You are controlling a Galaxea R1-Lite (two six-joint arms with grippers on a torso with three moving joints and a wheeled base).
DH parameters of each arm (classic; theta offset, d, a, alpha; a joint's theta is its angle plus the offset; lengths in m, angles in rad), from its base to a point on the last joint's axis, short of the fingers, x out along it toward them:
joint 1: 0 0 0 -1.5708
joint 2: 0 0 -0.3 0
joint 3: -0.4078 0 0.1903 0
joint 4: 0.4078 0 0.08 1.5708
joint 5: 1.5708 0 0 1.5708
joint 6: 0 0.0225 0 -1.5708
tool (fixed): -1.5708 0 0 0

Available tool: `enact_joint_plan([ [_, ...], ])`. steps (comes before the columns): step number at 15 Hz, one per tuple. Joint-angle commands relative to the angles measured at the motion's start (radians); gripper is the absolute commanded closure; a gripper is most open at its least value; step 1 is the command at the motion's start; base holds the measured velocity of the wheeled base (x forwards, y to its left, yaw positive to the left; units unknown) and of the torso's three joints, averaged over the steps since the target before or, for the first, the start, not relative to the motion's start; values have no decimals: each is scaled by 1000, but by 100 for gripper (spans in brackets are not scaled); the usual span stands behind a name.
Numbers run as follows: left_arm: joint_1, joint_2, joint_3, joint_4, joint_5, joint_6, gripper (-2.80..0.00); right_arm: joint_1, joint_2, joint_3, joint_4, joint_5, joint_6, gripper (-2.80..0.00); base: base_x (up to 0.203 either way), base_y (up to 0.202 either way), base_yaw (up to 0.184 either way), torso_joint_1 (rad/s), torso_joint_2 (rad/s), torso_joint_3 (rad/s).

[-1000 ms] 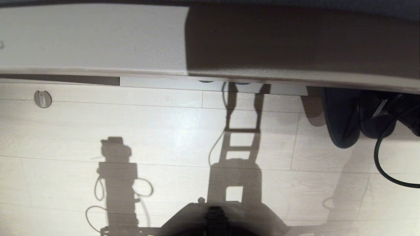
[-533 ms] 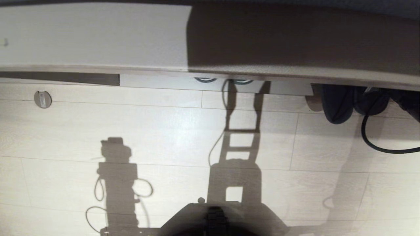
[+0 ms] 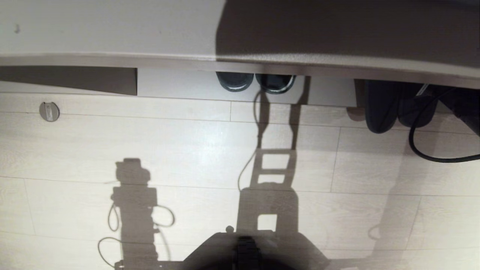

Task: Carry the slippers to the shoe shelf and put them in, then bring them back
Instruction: Place the slippers into the shoe cabinet

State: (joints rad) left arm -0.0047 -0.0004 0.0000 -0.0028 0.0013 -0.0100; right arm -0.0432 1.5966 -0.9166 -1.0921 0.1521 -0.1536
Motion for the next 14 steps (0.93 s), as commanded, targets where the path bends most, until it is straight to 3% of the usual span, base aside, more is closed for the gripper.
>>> enact_joint_plan([
  [1, 0, 0, 2, 0, 0, -1, 0, 0, 0, 10, -6, 1, -3, 0, 0, 0, 0, 0, 0, 0],
  [6, 0, 0, 2, 1, 0, -1, 0, 0, -52, 39, -5, 1, -4, 0, -12, 0, 0, 4, 0, 0],
  [9, 0, 0, 2, 1, 0, 1, 0, 0, -58, 44, -8, 3, -3, 0, -158, 0, 2, 1, 3, 2],
  [14, 0, 0, 2, 1, 0, 1, 0, -1, -11, 1, -37, 6, 7, 0, 0, 0, 0, 0, 0, 0],
])
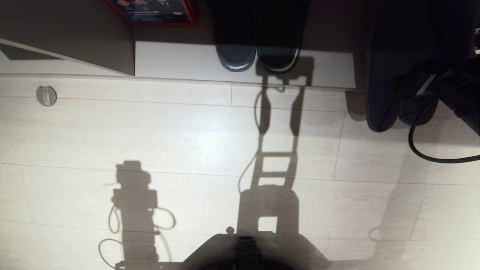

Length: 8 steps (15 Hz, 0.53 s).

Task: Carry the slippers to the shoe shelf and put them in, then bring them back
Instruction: Place the slippers into the shoe cabinet

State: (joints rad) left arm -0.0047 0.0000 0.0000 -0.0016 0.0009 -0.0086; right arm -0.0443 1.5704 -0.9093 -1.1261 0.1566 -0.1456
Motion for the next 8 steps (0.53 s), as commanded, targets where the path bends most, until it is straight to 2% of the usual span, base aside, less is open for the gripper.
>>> enact_joint_plan([
  [1, 0, 0, 2, 0, 1, -1, 0, 0, 34, -25, -21, 1, 1, 0, 0, 0, 0, 0, 0, 0],
  [4, 0, -1, 2, 0, 1, -1, 0, 0, 122, -141, -68, -6, 20, 0, 0, 0, 0, 0, 0, 0],
  [8, 0, 0, 2, 0, 1, -1, 0, 0, 192, -306, -46, -60, 56, 0, 0, 0, 0, 0, 0, 0],
])
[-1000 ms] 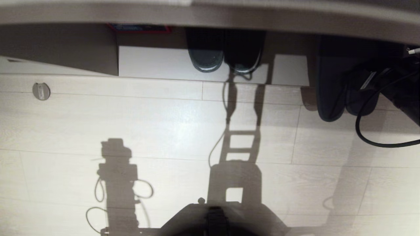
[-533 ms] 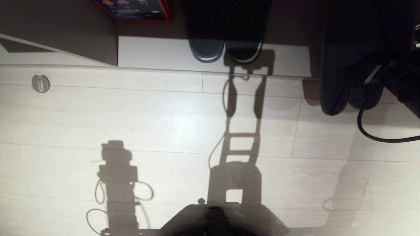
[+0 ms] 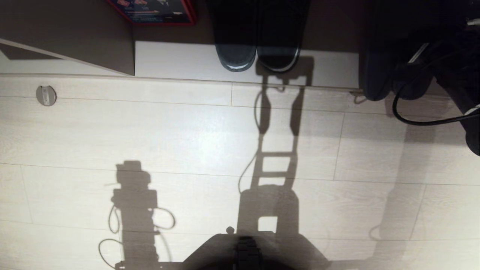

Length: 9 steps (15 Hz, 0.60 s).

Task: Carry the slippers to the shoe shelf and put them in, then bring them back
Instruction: Place the slippers into the shoe cabinet

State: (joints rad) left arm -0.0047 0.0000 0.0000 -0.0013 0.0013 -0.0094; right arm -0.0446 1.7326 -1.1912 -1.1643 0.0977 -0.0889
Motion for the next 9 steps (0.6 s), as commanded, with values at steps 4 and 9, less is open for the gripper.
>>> enact_joint_plan([
  [4, 0, -2, 2, 0, 0, 0, 0, 0, 38, -44, 14, 4, 1, -280, 0, 0, 0, 0, 0, 0],
  [9, 0, -2, 2, 0, 0, -1, 0, 2, 12, -9, 39, 11, 6, -280, 0, 0, 0, 0, 0, 0],
])
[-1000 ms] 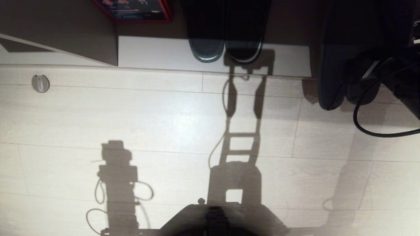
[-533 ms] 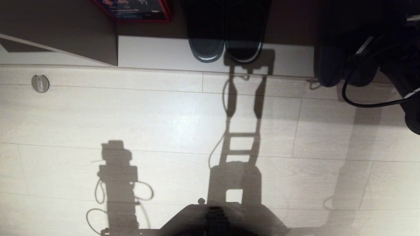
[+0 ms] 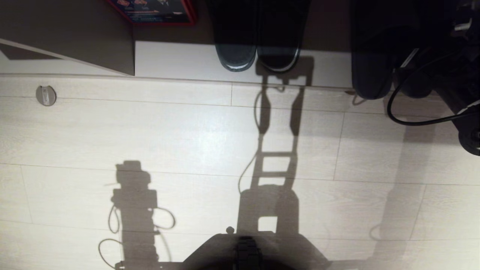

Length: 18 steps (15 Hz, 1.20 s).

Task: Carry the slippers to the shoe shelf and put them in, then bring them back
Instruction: Place the slippers into the shoe cabinet

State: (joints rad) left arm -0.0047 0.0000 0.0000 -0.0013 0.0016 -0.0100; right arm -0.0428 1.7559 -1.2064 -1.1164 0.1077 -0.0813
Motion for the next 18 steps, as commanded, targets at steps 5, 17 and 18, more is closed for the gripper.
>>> enact_joint_plan([
  [5, 0, -2, 2, 0, 0, -1, 0, 1, -70, 58, 5, 1, -2, -280, 0, 0, 0, 0, 0, 0],
  [17, 0, -1, 2, 0, 0, 0, 0, 10, -556, 526, 83, 84, -32, 0, 0, 0, 0, 0, 0, 0],
  [18, 0, -2, 2, 0, 0, 1, 0, 11, -636, 548, 150, 104, -34, 0, 0, 0, 0, 0, 0, 0],
])
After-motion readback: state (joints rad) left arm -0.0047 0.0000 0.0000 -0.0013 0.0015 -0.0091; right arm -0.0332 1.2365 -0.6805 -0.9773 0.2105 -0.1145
